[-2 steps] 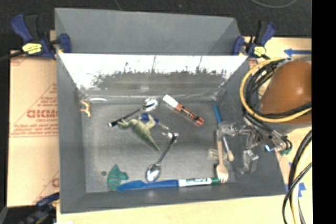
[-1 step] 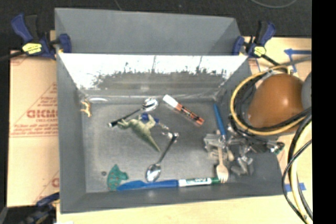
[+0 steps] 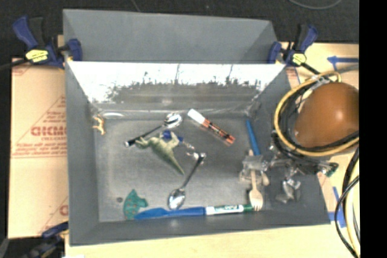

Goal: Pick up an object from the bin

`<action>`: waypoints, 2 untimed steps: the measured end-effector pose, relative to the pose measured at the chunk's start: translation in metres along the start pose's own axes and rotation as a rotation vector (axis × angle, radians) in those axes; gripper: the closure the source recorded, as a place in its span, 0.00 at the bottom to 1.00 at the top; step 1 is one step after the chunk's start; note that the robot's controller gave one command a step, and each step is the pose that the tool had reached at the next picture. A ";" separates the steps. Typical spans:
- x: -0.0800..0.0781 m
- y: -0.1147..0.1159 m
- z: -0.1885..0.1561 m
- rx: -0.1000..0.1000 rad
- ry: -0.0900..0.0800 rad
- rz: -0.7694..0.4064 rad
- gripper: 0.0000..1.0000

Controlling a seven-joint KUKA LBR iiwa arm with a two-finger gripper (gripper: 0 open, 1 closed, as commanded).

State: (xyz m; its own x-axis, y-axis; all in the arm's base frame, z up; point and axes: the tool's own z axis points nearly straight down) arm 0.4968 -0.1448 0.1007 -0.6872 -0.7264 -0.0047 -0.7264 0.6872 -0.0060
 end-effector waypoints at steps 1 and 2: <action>-0.017 0.010 0.030 -0.010 -0.009 -0.181 0.00; -0.025 0.016 0.030 -0.005 -0.002 -0.175 1.00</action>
Offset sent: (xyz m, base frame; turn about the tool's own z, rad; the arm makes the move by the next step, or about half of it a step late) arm 0.0045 0.0269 -0.0307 -0.1711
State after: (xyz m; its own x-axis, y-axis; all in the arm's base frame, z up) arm 0.5020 -0.1155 0.0705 -0.5504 -0.8349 -0.0065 -0.8349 0.5504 -0.0018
